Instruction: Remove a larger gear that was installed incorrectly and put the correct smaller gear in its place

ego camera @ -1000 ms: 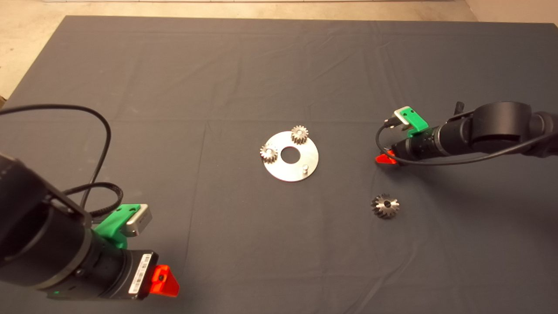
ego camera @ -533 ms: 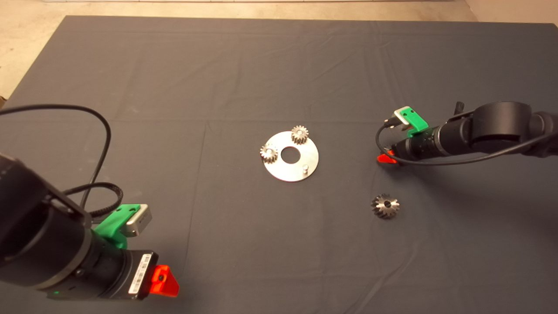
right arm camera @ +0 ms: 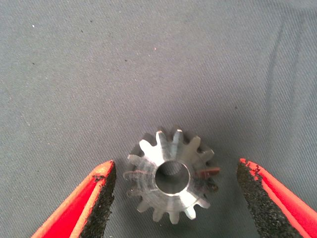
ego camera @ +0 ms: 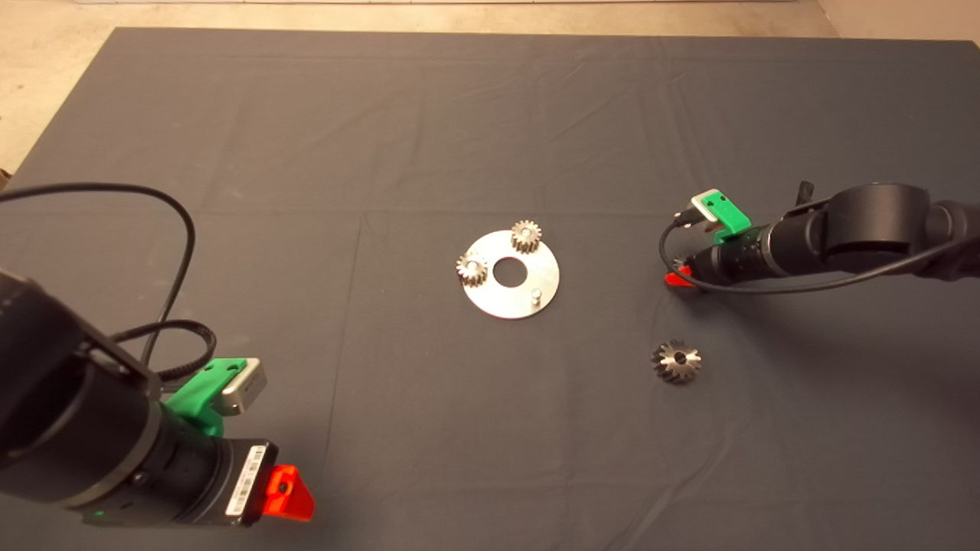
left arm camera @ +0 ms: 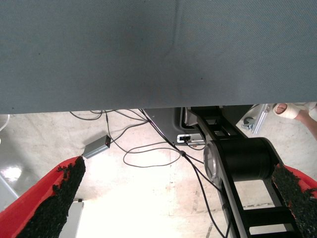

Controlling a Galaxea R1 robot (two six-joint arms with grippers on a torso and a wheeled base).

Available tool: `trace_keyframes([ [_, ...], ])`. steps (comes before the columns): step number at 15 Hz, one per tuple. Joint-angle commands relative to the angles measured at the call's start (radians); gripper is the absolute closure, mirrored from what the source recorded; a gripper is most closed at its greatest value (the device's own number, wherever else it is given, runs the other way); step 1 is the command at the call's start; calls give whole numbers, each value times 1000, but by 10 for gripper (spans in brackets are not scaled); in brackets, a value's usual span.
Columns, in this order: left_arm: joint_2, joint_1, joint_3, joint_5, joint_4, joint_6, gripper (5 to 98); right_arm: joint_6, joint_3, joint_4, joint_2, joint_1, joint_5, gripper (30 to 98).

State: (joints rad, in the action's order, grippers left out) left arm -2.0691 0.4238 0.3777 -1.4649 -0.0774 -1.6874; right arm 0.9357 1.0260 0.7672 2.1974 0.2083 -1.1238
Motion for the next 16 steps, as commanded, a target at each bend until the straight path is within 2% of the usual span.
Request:
trace_keyframes([
  [1, 2, 6, -11, -3, 15, -1, 54, -2, -6, 32, 0, 13, 2, 633],
  [3, 2, 6, -11, -3, 14, -3, 54, -2, -8, 32, 0, 13, 2, 674],
  [5, 2, 6, -11, -3, 15, -3, 54, -3, -9, 35, 0, 13, 2, 684],
  [7, 2, 6, -11, -3, 13, -3, 54, -2, -8, 38, 0, 13, 2, 732],
  [9, 2, 6, -11, -3, 15, -3, 54, -2, -8, 38, 2, 13, 2, 742],
  [10, 2, 6, -11, -3, 15, -1, 54, -2, -8, 38, 2, 13, 2, 778],
  [13, 3, 6, -11, -5, 15, -1, 54, -1, -8, 38, 2, 13, 2, 784],
  [15, 2, 6, -11, -5, 15, -1, 54, 0, -8, 38, 2, 13, 2, 827],
  [16, 2, 6, -11, -6, 14, -1, 54, 2, -8, 38, 1, 13, 2, 827],
])
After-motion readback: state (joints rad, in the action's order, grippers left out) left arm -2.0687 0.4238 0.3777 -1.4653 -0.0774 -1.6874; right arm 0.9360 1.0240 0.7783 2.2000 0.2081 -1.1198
